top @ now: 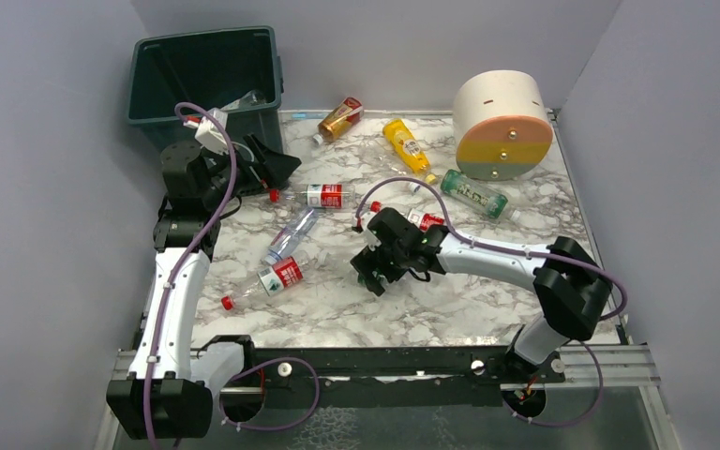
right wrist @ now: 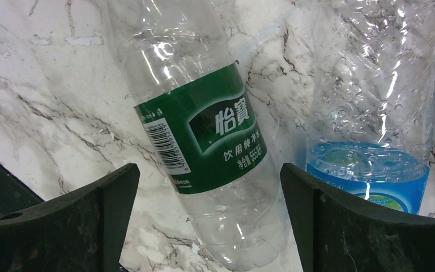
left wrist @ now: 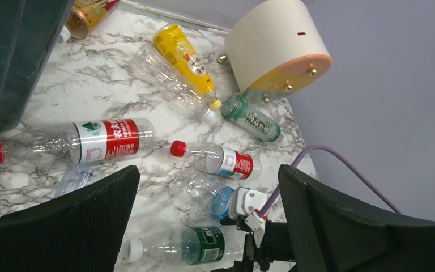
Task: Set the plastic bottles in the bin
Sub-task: Pick up the plastic bottle at the center of the board.
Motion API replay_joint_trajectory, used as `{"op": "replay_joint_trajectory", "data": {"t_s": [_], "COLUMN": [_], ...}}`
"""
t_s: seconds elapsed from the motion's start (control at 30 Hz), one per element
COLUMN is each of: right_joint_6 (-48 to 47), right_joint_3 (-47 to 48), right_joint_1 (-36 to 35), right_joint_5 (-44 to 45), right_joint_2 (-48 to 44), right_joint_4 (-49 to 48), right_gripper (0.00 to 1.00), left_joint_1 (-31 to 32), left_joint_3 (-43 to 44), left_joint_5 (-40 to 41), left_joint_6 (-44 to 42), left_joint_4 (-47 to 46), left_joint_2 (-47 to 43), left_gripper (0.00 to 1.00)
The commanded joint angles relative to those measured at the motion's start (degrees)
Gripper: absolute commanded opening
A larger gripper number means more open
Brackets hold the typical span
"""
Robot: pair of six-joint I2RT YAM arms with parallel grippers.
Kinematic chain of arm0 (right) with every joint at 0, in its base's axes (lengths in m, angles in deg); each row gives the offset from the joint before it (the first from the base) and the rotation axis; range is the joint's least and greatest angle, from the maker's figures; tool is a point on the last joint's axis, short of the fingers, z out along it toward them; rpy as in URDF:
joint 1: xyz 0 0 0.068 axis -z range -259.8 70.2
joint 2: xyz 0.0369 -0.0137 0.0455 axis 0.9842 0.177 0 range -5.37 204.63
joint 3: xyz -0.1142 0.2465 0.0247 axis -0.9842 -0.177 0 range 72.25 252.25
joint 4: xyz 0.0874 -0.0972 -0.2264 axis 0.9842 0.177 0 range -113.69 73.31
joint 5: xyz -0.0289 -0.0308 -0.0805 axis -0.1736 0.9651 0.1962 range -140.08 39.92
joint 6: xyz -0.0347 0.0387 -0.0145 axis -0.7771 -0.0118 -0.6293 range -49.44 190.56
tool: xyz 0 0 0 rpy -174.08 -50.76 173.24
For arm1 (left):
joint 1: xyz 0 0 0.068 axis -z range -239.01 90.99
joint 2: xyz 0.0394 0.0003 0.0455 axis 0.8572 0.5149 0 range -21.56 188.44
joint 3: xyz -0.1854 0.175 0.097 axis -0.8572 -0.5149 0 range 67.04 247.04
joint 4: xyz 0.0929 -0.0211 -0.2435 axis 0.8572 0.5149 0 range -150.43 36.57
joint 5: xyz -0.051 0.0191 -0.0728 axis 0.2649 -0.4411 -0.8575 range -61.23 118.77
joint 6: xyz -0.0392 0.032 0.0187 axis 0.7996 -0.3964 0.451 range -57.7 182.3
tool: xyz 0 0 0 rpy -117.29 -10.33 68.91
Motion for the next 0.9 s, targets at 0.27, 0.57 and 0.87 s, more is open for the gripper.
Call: {"op": "replay_joint_trajectory", "data": {"t_s": [0.27,0.57,0.87], "right_joint_6": [1.23,2.46,4.39], "right_joint_3": [0.41,0.89,3.29], "right_joint_1": [-1.61,-1.66,-1.70], "right_joint_5": [2.02,0.56,0.14], "right_joint_2": [4.41,0.78,-7.83], "right_joint_4": [0.97,2.76,6.87], "right_gripper": [0.90,0.68,0.65], "left_joint_1": [0.60,0.72,1.46], "left_joint_3": [-0.06,-0.77,-3.81], "left_joint_5": [0.54,-1.13,-4.56], "left_joint_6": [-1.13,-1.13,0.78], "left_joint_4": [0.68,1.56,1.64], "left_joint_2": [-1.34,-1.20,-3.43], "left_gripper": [0.99,0.99,0.99]}}
